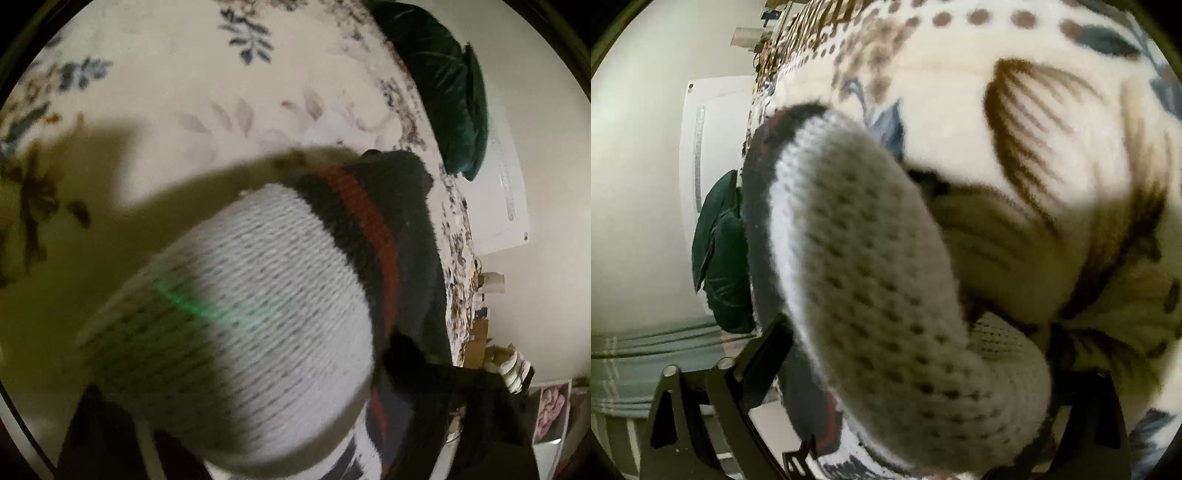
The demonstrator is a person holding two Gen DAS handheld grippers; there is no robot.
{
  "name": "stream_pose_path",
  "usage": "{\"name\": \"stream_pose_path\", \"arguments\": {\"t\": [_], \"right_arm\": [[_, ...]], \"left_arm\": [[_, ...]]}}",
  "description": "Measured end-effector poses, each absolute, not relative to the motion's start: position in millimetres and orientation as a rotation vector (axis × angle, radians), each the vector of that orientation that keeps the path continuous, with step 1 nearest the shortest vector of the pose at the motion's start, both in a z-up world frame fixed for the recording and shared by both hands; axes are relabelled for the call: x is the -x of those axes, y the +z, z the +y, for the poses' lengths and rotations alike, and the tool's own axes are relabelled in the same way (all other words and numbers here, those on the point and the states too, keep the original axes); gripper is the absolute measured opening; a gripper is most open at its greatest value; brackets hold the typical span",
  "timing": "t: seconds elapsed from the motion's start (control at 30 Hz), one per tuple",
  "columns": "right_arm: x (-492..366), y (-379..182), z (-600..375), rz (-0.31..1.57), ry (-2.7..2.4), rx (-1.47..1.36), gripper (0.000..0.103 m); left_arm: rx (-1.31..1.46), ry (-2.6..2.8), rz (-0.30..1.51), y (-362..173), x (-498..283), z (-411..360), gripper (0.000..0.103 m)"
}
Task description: Fold small clothes
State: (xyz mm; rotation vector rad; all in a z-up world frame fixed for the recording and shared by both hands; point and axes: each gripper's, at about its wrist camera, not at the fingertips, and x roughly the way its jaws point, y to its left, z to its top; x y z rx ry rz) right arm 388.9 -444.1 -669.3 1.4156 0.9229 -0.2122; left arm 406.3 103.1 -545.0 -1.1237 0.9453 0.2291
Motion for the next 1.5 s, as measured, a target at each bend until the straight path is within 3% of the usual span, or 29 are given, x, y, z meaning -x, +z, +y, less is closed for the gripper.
{"name": "stream_pose_path", "arguments": {"t": [0.13,0.2,0.4,0.53,0.67,0.73,0.9,0.97,1.03,1.2,1.33,1.5], "right_arm": [[-384,-652,-447,0.918,-0.206,-1.364,0.047],[-381,-636,-447,0.917,-0.185,-1.335,0.039],[-340,-601,-447,0.938,-0.171,-1.292,0.035],[-295,-598,-450,1.004,-0.174,-1.266,0.035],[-275,-633,-456,1.085,-0.164,-1.283,0.047],[-271,-640,-460,1.075,-0.177,-1.308,0.065],[-265,-636,-470,0.977,-0.162,-1.282,0.082],[-279,-648,-474,0.97,-0.163,-1.309,0.082],[-283,-658,-477,0.926,-0.169,-1.371,0.084],[-274,-661,-474,0.862,-0.158,-1.403,0.084],[-265,-667,-466,0.883,-0.125,-1.418,0.084],[-282,-669,-467,0.901,-0.118,-1.412,0.086]], "left_arm": [[1.066,0.186,0.929,-522,-398,103,0.044],[1.037,0.148,0.92,-506,-392,102,0.041],[0.999,0.1,0.97,-479,-338,105,0.04],[0.986,0.116,1.063,-498,-305,111,0.043],[1.131,0.125,1.122,-539,-295,121,0.062],[1.117,0.106,1.121,-532,-294,122,0.068],[0.87,0.15,1.168,-493,-288,118,0.078],[0.79,0.176,1.175,-479,-285,115,0.078],[0.68,0.19,1.161,-459,-286,109,0.087],[0.493,0.142,1.125,-439,-315,74,0.096],[0.465,0.184,1.229,-443,-329,69,0.096],[0.43,0.202,1.215,-406,-287,79,0.096]]}}
